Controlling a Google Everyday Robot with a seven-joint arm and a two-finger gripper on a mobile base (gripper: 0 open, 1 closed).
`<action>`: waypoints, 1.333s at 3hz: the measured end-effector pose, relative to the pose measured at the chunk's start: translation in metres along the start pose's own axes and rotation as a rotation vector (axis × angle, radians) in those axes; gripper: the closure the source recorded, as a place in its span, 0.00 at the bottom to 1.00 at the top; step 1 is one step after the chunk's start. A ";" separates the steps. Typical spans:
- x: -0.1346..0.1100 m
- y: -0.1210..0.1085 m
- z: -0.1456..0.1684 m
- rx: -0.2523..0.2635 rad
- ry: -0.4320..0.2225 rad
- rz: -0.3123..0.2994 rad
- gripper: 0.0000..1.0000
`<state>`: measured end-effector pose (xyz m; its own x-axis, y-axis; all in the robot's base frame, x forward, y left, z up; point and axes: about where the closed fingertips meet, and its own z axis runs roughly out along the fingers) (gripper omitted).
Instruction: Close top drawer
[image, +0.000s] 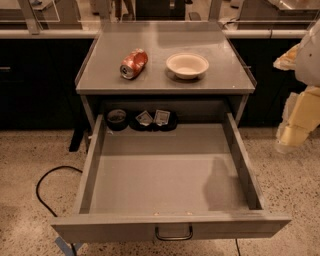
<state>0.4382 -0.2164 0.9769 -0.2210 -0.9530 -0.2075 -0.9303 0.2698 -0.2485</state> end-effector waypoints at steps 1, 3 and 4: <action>-0.002 0.003 0.000 0.008 -0.004 -0.003 0.00; -0.005 0.059 0.038 -0.058 -0.058 -0.005 0.00; -0.002 0.092 0.070 -0.133 -0.111 0.010 0.00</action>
Offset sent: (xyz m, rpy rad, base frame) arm -0.0477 0.0240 -0.0564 0.0500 0.0570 0.0280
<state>0.3731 -0.1805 0.8884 -0.2041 -0.9271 -0.3144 -0.9603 0.2520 -0.1197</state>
